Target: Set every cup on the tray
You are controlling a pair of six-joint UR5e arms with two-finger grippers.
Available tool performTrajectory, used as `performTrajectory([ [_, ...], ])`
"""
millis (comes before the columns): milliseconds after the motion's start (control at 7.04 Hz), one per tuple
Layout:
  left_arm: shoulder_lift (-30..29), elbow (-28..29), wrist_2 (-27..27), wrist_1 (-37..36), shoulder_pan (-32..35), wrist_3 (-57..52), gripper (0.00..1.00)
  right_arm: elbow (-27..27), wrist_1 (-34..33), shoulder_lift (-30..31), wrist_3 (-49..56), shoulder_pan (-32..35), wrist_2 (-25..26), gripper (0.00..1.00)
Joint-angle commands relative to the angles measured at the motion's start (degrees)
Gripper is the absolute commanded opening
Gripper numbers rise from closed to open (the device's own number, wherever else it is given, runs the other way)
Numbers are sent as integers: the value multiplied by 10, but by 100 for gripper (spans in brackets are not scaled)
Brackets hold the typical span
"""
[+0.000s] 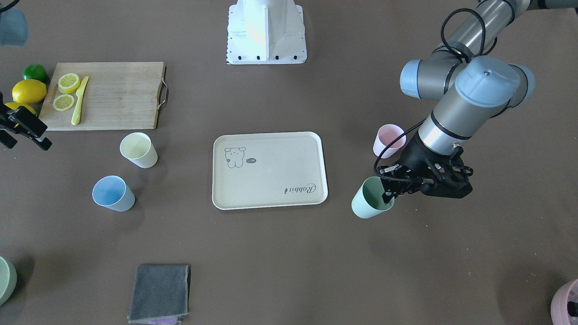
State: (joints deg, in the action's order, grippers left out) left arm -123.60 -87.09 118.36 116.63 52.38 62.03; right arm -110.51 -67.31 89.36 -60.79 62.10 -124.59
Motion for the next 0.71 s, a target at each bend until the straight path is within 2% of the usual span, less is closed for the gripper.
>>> performTrajectory([
  [0,-44,-11,-70,-60,-59,28,0,-16,-55,-31,-38,-32,19,97],
  [142,-45,-39,-105,-92,-107,34,0,-12,-85,-50,-29,-35,22,97],
  [284,-44,-41,-138,-101,-144,51,0,-1,-85,-58,-22,-41,23,95],
  [426,-45,-35,-165,-101,-168,57,0,27,-86,-78,6,-40,26,95],
  [568,-44,-16,-168,-101,-169,54,0,57,-87,-97,27,-38,30,95],
])
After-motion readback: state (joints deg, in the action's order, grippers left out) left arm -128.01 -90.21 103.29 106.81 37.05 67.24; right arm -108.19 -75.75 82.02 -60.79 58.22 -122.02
